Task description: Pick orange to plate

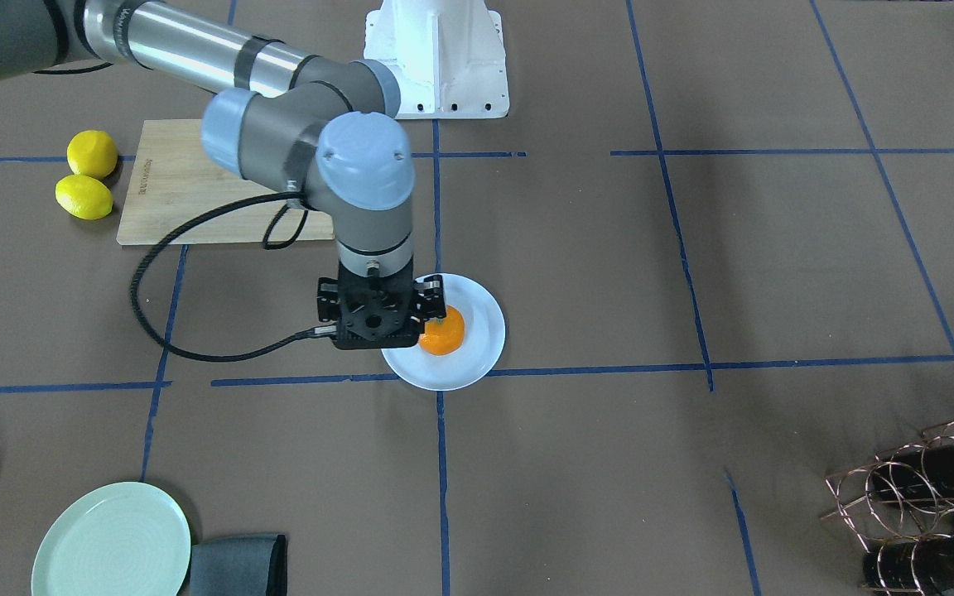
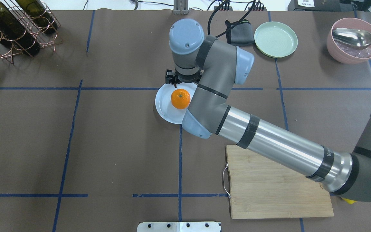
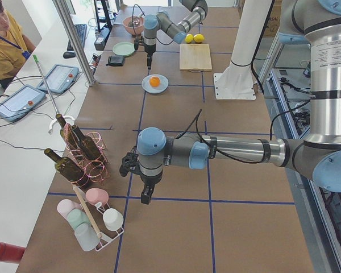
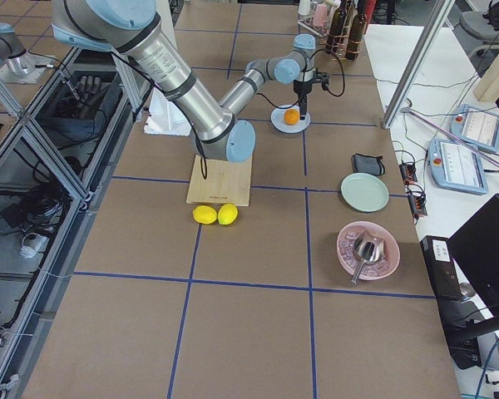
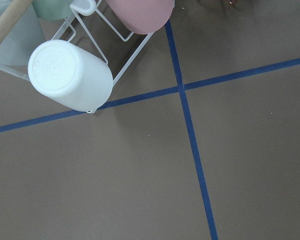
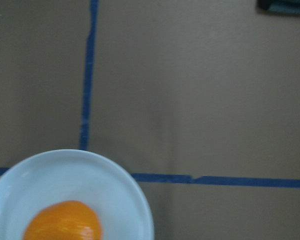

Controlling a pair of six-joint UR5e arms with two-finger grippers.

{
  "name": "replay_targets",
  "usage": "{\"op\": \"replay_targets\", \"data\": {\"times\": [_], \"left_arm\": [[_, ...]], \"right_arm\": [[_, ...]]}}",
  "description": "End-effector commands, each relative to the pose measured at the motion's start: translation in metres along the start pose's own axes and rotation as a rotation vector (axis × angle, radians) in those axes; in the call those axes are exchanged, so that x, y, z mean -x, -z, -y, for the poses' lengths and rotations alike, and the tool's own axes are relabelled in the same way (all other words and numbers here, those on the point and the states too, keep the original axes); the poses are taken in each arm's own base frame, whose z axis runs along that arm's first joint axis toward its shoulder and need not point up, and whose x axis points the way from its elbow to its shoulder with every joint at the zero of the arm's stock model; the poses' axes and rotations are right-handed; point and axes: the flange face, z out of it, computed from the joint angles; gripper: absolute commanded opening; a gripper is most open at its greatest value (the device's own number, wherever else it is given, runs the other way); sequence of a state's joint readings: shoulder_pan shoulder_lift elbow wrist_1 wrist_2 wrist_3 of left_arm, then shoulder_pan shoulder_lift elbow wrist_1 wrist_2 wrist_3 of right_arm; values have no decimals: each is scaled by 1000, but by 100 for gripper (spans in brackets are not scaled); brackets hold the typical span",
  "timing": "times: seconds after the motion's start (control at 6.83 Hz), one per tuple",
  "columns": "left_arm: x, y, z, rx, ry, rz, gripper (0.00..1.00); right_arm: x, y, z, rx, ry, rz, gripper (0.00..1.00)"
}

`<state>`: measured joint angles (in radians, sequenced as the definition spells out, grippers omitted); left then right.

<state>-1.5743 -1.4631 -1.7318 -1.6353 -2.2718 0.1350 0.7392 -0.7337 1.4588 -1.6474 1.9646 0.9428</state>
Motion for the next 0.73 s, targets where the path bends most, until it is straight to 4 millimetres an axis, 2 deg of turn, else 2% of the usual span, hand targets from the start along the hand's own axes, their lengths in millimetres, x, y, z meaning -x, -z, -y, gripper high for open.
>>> {"op": "replay_targets", "data": {"times": [0.0,0.15,0.29,0.44,0.59], "left_arm": [[0,0,-1,9,10,-1,100],[1,-1,-2,15,22,-3,100],[-2,-2,-2,21,36,-46,100],[-9,0,-1,59,78,-100,100],[-19,12,1,58,69,-97,100]], "right_arm": [[-194,34,21,39,213,13,100],[-291,46,25,63,293,42,100],[-380,60,19,62,354,56,100],[-449,66,8,63,393,47,100],[-501,69,-7,66,358,34,100]]}}
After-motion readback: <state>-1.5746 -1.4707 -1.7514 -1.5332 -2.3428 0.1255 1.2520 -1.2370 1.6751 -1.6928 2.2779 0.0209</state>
